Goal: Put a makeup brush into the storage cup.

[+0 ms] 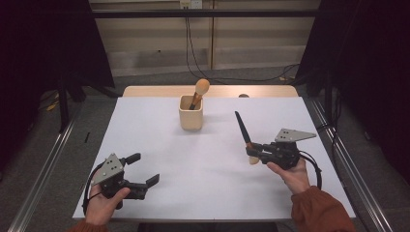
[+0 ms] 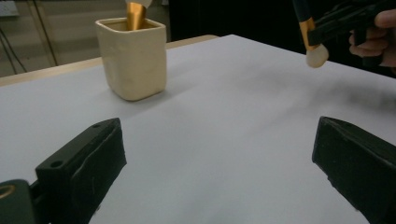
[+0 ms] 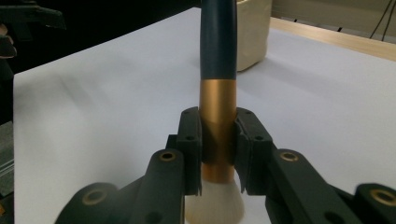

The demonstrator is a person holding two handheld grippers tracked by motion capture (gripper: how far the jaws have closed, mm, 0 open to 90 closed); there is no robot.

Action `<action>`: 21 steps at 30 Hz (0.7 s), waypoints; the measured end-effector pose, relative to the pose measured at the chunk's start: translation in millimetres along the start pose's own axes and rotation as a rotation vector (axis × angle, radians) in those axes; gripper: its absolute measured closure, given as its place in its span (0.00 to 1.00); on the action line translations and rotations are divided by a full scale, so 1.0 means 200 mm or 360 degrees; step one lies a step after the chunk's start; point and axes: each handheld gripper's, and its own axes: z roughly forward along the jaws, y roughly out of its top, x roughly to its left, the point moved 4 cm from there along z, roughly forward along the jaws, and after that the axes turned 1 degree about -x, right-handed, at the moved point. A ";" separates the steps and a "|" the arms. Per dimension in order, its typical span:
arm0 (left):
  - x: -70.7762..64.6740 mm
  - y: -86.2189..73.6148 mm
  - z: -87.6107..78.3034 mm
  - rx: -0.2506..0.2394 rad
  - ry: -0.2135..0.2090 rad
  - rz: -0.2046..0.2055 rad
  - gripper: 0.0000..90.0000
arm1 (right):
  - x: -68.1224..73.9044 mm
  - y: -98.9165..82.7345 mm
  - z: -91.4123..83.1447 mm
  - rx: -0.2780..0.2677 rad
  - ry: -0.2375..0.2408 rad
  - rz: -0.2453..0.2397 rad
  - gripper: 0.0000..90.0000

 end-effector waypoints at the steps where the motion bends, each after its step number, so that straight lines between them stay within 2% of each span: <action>1: 0.00 0.00 0.01 0.0014 0.0013 0.0039 0.03 | 0.01 0.00 0.01 0.0004 0.0012 -0.0003 0.83; 9: -0.02 0.01 0.07 0.0042 -0.0021 0.0052 0.03 | 0.07 0.01 0.06 0.0044 0.0092 -0.0046 0.83; 12: -0.02 0.02 0.09 0.0043 -0.0034 0.0030 0.03 | 0.09 0.01 0.08 0.0062 0.0123 -0.0061 0.83; 21: -0.07 0.08 0.15 0.0058 -0.0114 0.0038 0.03 | 0.16 0.02 0.14 0.0108 0.0214 -0.0114 0.83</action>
